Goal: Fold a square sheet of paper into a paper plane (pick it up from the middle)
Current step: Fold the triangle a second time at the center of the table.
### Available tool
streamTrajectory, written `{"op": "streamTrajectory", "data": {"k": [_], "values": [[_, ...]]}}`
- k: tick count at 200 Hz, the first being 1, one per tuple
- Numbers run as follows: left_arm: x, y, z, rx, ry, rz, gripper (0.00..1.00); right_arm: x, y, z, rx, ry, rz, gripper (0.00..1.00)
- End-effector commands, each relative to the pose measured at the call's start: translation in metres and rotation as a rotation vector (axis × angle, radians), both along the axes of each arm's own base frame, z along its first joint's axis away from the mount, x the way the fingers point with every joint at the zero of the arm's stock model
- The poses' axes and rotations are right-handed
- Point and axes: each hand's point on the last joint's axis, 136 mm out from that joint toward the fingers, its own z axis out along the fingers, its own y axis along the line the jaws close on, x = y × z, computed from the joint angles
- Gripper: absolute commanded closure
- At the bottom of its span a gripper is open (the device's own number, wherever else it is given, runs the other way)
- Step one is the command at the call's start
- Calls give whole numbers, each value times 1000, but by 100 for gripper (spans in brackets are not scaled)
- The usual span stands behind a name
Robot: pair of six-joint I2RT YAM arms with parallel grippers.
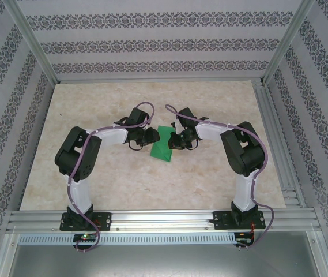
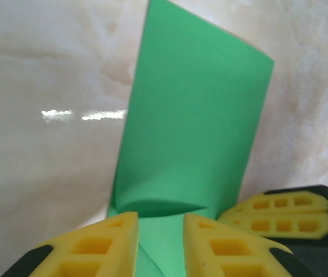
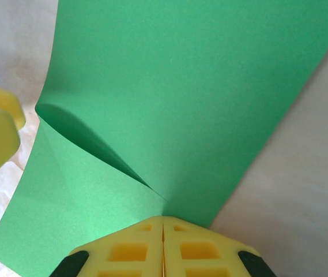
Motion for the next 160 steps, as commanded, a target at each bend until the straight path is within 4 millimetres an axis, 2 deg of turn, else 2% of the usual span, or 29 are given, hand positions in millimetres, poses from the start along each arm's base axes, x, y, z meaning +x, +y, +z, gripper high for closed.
{"op": "streamTrajectory", "data": {"k": [1, 57, 95, 124, 160], "values": [[-10, -20, 16, -53, -39, -85, 75, -12, -33, -45, -176, 56, -23, 92], [-14, -22, -7, -30, 22, -82, 78, -11, -33, -44, -170, 58, -24, 92], [-15, -12, -25, 45, 59, -60, 80, -8, -27, -34, -135, 43, -22, 92], [-21, -4, -36, 92, 100, -47, 83, 0, -11, -5, -23, -10, -12, 92], [-29, 0, -46, 135, 135, -47, 84, 6, 4, 43, 88, -100, 5, 90]]}}
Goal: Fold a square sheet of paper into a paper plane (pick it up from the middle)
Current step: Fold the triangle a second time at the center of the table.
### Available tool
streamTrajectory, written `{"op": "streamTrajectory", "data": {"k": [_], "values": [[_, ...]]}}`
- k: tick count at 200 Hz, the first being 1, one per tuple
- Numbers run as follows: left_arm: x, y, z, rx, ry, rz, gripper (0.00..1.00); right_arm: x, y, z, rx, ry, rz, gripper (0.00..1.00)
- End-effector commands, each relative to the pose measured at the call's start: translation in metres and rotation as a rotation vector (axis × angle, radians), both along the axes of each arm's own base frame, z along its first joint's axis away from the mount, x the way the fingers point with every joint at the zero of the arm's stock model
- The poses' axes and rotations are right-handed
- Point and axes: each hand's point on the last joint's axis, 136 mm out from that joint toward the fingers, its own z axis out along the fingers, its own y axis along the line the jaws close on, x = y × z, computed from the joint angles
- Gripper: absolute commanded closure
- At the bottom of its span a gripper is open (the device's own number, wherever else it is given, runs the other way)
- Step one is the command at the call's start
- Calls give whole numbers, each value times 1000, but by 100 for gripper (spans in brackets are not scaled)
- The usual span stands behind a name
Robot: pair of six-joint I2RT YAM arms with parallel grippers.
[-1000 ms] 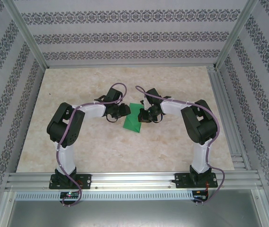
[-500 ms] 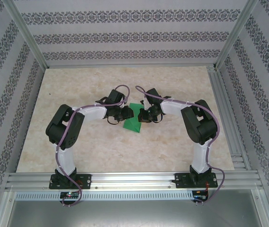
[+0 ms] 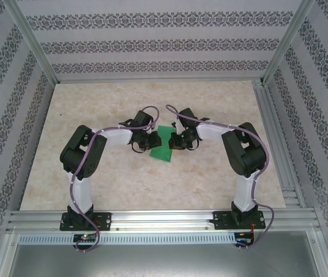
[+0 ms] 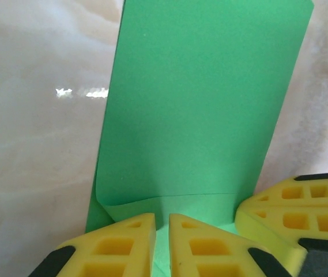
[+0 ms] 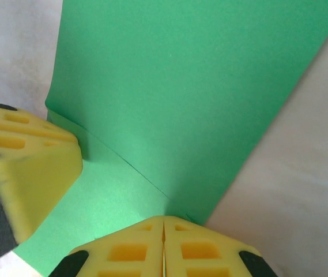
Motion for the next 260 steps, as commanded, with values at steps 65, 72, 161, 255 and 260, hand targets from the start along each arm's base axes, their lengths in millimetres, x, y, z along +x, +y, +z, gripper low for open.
{"op": "streamTrajectory", "data": {"k": [65, 72, 161, 255, 260], "values": [[-20, 12, -31, 122, 88, 1, 86, -22, 20, 40, 71, -62, 88, 89], [-21, 13, -32, 125, 89, 1, 86, -26, 23, 38, 70, -54, 100, 89], [-24, 17, -36, 157, 102, 14, 88, -43, 36, 8, 3, 21, 163, 90], [-25, 21, -39, 175, 108, 32, 88, -44, 24, -3, -81, 37, 156, 89], [-25, 21, -38, 173, 108, 32, 88, -44, 25, 0, -77, 31, 161, 90]]}}
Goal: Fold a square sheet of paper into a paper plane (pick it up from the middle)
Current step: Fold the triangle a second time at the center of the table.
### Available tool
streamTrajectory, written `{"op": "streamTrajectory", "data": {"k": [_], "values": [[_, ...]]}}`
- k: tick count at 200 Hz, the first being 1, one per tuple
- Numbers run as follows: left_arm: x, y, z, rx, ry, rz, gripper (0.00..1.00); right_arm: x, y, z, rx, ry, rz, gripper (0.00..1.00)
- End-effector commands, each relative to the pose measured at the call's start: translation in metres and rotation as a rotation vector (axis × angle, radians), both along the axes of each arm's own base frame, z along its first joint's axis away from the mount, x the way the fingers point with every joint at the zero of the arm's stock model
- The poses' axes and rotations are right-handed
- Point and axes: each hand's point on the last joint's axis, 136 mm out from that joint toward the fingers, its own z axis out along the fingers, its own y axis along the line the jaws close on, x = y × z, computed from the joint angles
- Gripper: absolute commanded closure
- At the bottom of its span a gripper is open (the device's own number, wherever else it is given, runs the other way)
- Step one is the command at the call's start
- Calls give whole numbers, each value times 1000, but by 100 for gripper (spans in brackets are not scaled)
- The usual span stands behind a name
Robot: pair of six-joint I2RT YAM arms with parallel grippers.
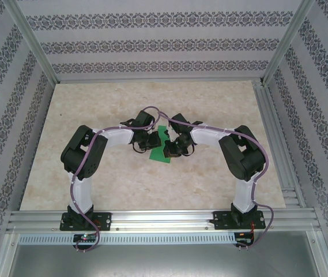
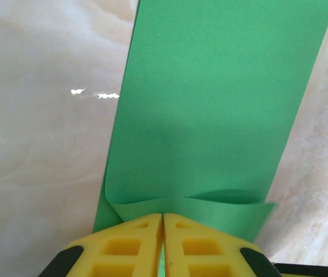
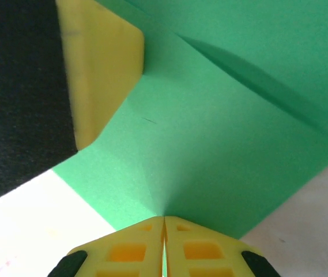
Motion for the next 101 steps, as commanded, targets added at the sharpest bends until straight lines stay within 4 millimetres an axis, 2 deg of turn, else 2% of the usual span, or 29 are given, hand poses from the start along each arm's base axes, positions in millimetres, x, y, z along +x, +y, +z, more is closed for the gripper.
{"op": "streamTrajectory", "data": {"k": [1, 42, 72, 101], "values": [[-24, 18, -35, 126, 106, 17, 88, 1, 1, 1, -33, -25, 30, 90], [-24, 18, -35, 125, 105, 18, 88, 3, 7, 10, -22, -42, 34, 90], [-24, 18, -35, 123, 107, 20, 88, 2, 10, 6, -27, -33, 40, 90], [-24, 18, -35, 125, 107, 19, 88, -2, 3, 0, -64, -26, 44, 90]]}}
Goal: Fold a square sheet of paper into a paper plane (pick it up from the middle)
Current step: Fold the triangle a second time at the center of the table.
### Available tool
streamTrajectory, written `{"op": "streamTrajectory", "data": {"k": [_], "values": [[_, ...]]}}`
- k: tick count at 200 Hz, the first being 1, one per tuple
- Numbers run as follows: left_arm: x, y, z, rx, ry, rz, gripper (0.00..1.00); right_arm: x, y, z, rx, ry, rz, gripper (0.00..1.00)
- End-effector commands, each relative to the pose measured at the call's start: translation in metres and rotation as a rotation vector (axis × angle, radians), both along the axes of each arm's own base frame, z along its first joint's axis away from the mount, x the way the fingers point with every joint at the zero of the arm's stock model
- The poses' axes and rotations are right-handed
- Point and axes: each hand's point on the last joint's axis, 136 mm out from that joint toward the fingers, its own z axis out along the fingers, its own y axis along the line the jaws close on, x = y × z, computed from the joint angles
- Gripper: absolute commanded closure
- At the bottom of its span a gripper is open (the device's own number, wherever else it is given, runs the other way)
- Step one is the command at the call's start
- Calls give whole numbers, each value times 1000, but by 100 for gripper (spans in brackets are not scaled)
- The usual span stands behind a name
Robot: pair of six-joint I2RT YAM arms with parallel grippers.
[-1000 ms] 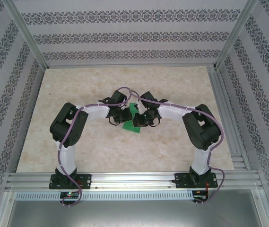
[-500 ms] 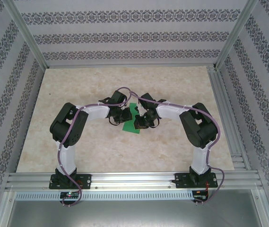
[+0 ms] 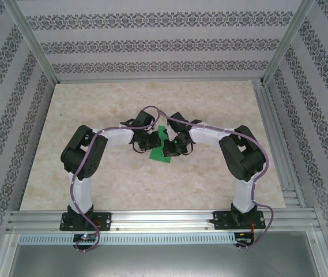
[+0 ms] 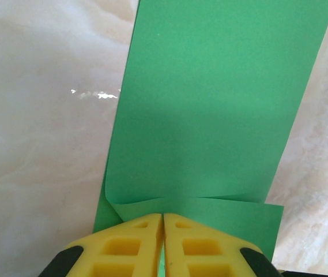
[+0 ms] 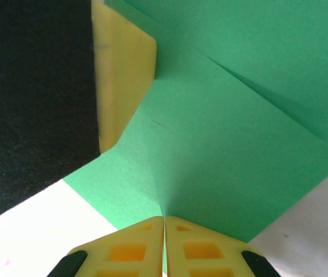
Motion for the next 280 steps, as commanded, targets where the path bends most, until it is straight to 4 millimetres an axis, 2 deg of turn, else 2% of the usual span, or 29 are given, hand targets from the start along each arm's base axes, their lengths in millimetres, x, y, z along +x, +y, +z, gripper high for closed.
{"op": "streamTrajectory", "data": {"k": [1, 100, 115, 150, 174, 232, 280], "values": [[-24, 19, -35, 126, 105, 18, 88, -3, 0, -5, -40, -13, 35, 89], [-24, 20, -36, 131, 104, 21, 88, -15, -23, -25, -151, 20, 43, 90], [-25, 20, -36, 129, 107, 20, 88, -12, -22, -16, -143, -2, 40, 90], [-25, 19, -36, 124, 106, 19, 88, 2, -7, 30, -41, -100, 30, 88], [-25, 19, -37, 123, 106, 20, 88, 5, 4, 39, -4, -122, 35, 88], [-25, 18, -37, 119, 107, 21, 89, 7, 22, 20, 7, -86, 28, 87], [-26, 19, -38, 118, 111, 23, 89, 7, 17, 0, -39, -56, 10, 87]]}}
